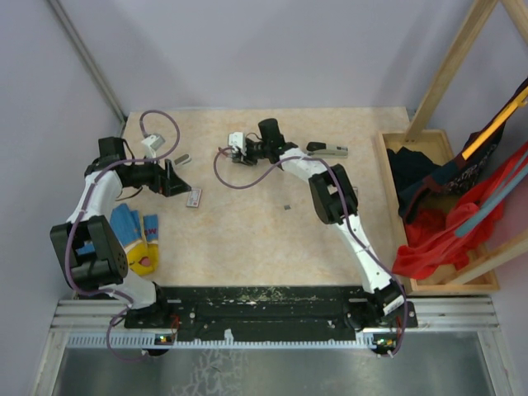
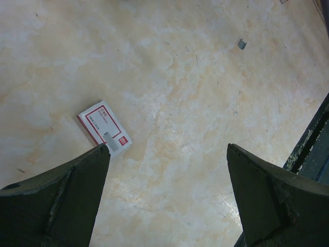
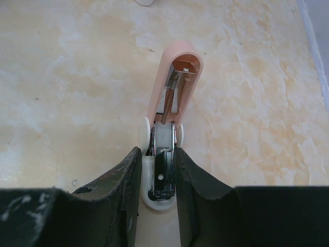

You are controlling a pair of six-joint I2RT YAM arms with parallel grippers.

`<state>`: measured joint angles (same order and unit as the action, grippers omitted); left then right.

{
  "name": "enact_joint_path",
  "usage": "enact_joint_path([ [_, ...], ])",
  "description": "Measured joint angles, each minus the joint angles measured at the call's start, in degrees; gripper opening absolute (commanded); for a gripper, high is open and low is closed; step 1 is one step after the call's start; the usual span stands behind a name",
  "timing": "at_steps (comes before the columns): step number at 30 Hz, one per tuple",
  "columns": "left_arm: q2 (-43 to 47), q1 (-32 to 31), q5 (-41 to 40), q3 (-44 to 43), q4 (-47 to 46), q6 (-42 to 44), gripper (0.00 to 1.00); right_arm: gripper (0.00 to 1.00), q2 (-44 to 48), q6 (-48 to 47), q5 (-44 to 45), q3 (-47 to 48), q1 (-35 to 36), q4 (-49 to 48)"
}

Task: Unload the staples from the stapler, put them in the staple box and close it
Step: Place the stapler at the center of the board.

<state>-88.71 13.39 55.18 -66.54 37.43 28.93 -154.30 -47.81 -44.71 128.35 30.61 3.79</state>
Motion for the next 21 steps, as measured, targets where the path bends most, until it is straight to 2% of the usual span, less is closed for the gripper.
enact_joint_path([
  [21, 0.0, 0.3, 0.4, 0.0, 0.0, -0.4, 1.0, 0.32, 3.5, 0.4, 2.4, -5.9, -0.8, -1.2],
])
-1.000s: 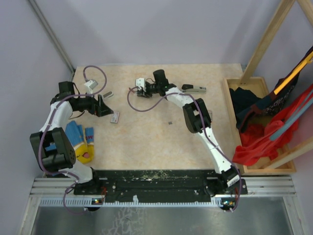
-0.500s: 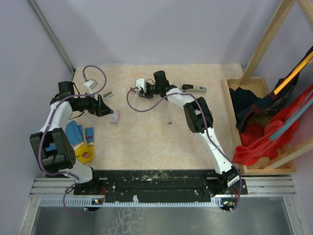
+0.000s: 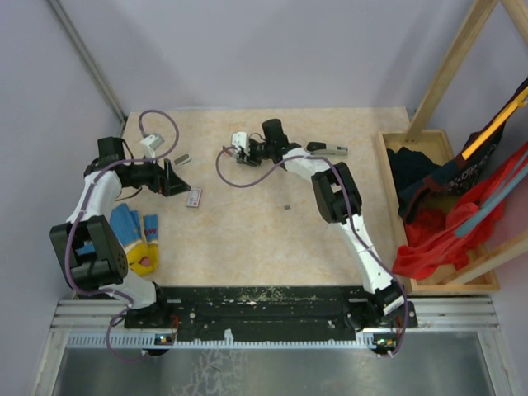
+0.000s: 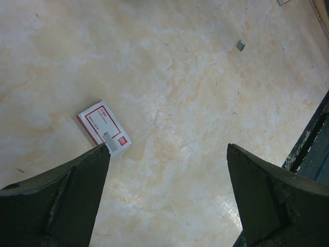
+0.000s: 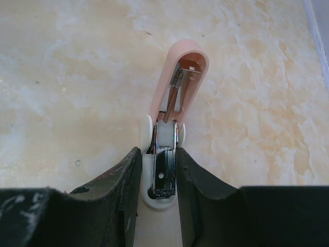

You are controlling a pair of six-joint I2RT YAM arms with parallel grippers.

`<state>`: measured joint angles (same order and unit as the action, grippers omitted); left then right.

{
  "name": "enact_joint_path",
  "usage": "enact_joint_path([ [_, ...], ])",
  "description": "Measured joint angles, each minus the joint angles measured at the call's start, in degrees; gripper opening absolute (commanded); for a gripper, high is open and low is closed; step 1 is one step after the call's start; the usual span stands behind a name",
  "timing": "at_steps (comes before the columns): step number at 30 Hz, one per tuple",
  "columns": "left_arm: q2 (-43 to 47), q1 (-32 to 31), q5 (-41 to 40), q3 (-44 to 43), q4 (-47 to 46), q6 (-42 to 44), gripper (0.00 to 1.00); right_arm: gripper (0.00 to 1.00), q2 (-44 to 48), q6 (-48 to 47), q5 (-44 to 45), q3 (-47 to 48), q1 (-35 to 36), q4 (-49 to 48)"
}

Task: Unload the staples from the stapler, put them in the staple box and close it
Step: Place the stapler at the center of the board.

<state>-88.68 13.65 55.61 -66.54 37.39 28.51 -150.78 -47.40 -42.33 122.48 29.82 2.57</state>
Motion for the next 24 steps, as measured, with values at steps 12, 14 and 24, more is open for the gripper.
enact_joint_path([
  [12, 0.0, 0.1, 0.1, 0.0, 0.0, -0.1, 1.0, 0.38, 1.0, -1.7, 0.0, -1.4, -1.4, 0.9],
  [14, 0.0, 0.2, 0.2, 0.0, 0.0, -0.2, 0.99, 0.4, 1.1, -2.1, 0.1, -1.4, -1.6, 0.9],
  [24, 0.5, 0.4, 0.4, 0.0, 0.0, -0.2, 1.0, 0.44, 1.3, -2.6, 0.1, -1.4, -2.0, 1.1],
])
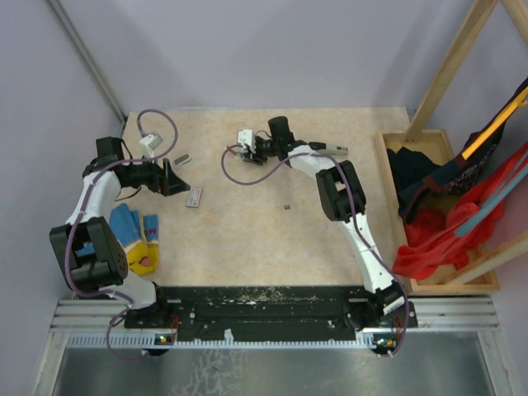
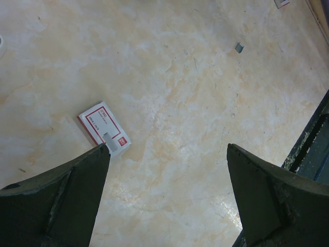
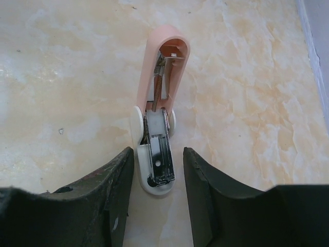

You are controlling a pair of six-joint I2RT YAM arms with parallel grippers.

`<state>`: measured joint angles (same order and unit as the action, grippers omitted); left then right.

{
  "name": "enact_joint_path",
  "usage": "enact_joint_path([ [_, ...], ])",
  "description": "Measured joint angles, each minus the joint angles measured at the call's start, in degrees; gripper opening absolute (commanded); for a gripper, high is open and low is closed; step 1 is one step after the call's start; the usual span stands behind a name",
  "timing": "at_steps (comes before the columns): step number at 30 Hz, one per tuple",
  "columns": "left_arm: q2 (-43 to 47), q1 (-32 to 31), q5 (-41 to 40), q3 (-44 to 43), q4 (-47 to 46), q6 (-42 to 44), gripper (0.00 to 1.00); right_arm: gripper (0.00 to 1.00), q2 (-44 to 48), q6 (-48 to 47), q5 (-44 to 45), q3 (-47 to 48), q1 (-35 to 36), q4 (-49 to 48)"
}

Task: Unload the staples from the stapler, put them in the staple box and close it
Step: Place the stapler at the center of the board.

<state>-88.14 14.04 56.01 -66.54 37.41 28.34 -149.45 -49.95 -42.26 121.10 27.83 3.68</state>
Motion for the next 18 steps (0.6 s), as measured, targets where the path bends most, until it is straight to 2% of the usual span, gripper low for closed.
enact_joint_path([
  [7, 0.0, 0.0, 0.0, 0.0, 0.0, 0.0, 0.99, 0.39, 0.2, -0.1, -0.9, 0.0, 0.0, 1.5],
  [18, 0.0, 0.4, 0.0, 0.0, 0.0, 0.0, 1.0, 0.36, 0.5, -0.6, -1.3, 0.0, 0.0, 3.2],
])
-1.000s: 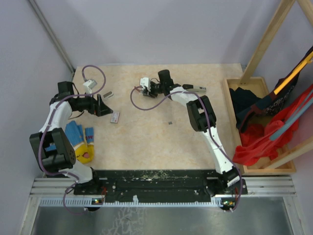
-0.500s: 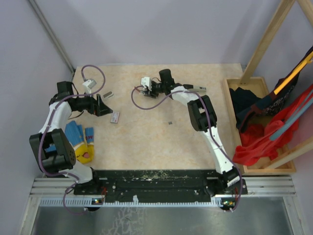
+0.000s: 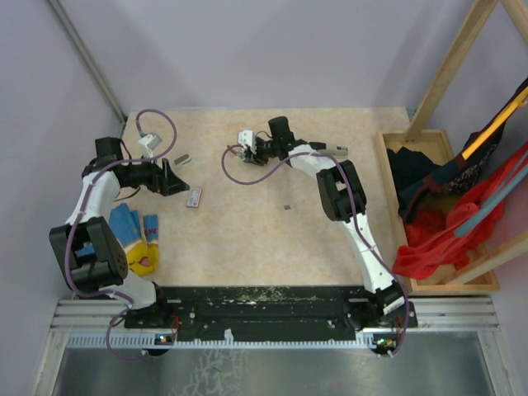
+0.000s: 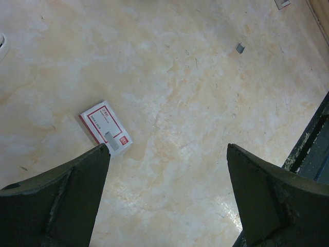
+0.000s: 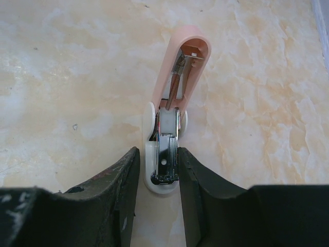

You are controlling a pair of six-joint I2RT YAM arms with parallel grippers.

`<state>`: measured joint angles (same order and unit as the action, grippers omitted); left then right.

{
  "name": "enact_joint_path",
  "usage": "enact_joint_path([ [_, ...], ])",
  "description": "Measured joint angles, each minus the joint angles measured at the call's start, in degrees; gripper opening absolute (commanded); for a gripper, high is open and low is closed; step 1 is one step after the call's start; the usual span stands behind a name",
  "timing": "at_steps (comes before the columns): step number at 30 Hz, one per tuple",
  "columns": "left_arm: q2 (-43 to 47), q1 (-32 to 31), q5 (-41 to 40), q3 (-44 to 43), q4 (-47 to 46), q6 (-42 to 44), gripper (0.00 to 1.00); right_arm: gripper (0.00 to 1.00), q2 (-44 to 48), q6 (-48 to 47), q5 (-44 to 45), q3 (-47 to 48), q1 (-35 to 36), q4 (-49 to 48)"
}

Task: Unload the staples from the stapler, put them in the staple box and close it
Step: Place the stapler at the center of the board.

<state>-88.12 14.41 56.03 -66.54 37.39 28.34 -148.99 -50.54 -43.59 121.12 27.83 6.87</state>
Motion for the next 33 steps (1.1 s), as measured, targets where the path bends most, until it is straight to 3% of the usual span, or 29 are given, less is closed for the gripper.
enact_joint_path([
  [16, 0.0, 0.2, 0.1, 0.0, -0.2, -0.1, 1.0, 0.46, 0.2, 0.7, 0.0, 0.0, 0.0, 0.2],
  [22, -1.2, 0.2, -0.7, -1.2, -0.1, -0.3, 0.99, 0.62, 1.1, 1.7, 0.0, 0.1, 0.0, 2.5],
  [33, -13.4, -0.5, -5.6, -16.8, -1.0, 0.9, 1.0, 0.84, 10.4, 8.4, 1.3, -0.1, -0.6, 13.6],
])
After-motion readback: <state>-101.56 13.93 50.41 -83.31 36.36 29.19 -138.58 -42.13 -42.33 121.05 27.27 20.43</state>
